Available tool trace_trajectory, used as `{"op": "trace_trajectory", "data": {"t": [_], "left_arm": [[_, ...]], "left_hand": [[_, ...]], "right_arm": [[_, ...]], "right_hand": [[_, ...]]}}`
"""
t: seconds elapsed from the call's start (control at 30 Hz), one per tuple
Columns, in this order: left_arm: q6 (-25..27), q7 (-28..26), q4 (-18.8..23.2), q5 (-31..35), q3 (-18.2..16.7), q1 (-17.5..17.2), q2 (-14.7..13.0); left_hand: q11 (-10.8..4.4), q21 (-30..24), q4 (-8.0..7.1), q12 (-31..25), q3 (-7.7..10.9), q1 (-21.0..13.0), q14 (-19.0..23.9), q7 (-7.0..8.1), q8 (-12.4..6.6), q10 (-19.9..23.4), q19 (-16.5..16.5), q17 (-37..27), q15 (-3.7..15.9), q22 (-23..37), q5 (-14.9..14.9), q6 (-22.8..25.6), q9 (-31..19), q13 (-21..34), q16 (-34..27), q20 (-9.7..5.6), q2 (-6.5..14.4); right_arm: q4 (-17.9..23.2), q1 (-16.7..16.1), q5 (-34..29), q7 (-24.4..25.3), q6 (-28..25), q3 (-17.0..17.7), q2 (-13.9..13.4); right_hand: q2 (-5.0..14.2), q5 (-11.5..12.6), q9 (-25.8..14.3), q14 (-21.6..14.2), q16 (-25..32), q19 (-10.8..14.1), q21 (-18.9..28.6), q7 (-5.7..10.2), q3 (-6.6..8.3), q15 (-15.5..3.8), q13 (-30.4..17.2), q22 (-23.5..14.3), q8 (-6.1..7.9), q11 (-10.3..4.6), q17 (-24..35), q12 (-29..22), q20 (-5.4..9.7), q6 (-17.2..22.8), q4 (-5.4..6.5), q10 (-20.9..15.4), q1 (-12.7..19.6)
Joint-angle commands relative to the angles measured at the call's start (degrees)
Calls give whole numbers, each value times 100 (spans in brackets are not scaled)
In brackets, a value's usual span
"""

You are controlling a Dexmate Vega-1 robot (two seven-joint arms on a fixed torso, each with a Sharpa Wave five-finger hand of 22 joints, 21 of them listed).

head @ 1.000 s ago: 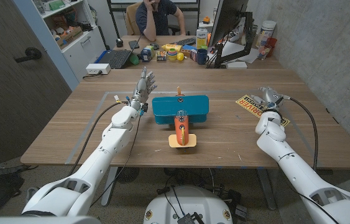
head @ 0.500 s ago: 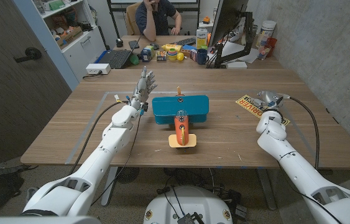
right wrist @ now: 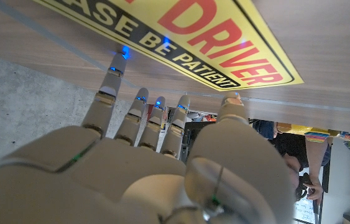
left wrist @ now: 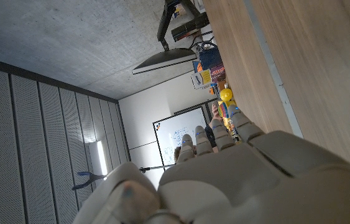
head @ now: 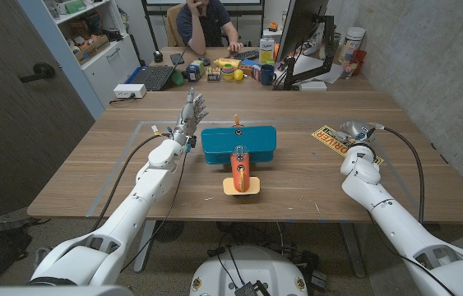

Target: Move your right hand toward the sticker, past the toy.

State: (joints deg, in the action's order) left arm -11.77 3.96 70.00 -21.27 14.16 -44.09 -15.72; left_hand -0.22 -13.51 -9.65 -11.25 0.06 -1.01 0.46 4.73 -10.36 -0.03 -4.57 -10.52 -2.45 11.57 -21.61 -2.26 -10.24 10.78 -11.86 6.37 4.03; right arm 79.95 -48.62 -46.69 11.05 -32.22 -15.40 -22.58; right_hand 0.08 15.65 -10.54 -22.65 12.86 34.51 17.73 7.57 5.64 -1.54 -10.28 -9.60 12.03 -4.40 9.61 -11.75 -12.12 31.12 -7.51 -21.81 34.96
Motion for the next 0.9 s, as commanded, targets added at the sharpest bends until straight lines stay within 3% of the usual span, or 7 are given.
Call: {"op": "trace_trajectory", "data": {"t": [0.03,0.9], "left_arm": [[1,-10,29,10,13,-12,2],[-18,54,-21,-19,6,4,0]], "left_hand": [[12,28,-11,-31,-30,-26,5,33,-30,4,-44,-23,6,13,-42,-18,-29,18,-8,28,367],[18,36,-13,-30,-50,-25,0,37,-31,1,-46,-23,10,13,-48,-25,-29,18,-5,28,370]], "right_arm": [[34,-23,22,44,12,20,-6],[110,-38,25,-39,-72,31,10]], "right_hand": [[6,-33,-28,-87,0,103,-21,24,12,-15,-19,-2,-7,-3,0,33,19,70,-21,-57,57],[52,-83,-33,-172,-58,183,-155,79,35,-69,-33,-11,-83,-10,-1,88,111,4,-1,19,138]]}}
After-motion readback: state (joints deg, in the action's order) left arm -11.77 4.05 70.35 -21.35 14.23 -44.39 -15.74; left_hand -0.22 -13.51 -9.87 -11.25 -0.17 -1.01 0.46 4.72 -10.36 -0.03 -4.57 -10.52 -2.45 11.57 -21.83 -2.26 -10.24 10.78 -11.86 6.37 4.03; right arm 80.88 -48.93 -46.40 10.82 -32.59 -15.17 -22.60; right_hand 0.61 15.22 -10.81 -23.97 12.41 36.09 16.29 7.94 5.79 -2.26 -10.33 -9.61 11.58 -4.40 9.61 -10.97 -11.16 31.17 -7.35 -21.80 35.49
